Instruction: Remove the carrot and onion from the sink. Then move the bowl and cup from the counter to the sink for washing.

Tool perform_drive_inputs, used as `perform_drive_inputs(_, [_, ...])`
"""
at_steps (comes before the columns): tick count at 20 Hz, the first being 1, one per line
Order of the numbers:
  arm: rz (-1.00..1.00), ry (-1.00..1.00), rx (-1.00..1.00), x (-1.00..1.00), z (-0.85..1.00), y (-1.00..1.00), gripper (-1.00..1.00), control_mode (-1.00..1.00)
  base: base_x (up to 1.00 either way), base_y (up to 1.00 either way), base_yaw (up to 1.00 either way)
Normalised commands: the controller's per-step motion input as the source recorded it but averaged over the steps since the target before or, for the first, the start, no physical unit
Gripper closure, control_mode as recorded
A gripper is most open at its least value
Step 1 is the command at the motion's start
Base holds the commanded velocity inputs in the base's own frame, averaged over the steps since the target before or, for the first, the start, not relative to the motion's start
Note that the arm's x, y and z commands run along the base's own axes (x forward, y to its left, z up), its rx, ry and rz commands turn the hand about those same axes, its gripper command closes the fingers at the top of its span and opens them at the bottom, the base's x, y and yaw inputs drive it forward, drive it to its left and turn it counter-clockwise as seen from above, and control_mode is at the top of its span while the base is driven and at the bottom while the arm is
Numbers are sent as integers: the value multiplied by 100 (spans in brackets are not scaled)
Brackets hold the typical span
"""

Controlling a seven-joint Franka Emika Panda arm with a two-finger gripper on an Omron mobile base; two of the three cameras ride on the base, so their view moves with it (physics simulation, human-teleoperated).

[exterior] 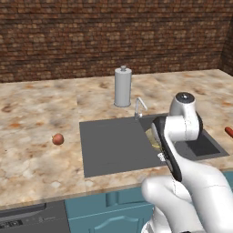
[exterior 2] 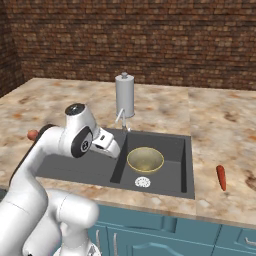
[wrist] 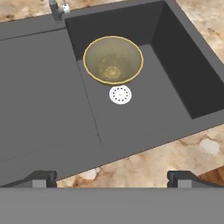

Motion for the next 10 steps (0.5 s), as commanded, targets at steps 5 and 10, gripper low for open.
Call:
perform_drive_inputs(5, [4,5,0,-7,10,47,-100,-100,0,0,0])
perform_drive_inputs(10, [6,3,0,-9,8,45,-100,-100,0,0,0])
